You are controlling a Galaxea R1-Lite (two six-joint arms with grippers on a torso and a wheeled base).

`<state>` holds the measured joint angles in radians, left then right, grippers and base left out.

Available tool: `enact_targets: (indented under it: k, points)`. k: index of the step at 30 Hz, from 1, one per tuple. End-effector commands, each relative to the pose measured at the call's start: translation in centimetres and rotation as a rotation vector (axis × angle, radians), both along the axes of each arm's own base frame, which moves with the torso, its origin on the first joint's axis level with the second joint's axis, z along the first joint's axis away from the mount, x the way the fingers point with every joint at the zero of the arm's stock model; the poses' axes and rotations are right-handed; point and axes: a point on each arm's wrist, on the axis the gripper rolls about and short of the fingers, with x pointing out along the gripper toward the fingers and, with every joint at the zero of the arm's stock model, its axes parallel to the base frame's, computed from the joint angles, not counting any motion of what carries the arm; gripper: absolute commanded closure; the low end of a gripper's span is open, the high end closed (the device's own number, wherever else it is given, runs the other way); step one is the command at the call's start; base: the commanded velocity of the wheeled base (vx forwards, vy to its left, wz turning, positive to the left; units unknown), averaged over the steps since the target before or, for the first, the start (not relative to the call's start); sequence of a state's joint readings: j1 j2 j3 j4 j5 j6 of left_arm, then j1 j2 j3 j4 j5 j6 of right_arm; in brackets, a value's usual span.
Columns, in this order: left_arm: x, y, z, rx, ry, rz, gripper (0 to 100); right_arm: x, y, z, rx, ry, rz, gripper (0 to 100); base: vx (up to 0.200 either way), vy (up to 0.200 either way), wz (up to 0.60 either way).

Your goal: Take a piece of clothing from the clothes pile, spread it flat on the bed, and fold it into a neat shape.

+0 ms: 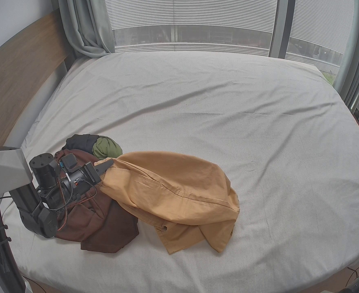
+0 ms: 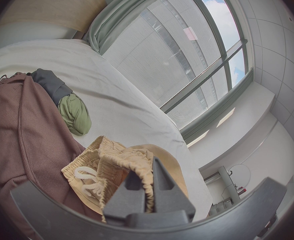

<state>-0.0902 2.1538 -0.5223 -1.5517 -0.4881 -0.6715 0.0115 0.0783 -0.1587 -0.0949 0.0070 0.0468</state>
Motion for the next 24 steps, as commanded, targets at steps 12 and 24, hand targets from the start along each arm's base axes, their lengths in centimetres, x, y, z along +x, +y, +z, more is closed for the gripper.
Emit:
enact_targets:
  k: [12, 24]
  points:
    - [-0.2, -0.3, 0.2, 0.001, -0.004, -0.008, 100, 7.5, 1.0, 7.2, 0.158, 0.247, 0.271, 0, 0.000, 0.000, 0.00]
    - [-0.4, -0.8, 0.4, 0.001, -0.012, -0.020, 100, 15.6, 4.8, 9.7, 0.111, 0.386, 0.446, 0, 0.000, 0.000, 0.00]
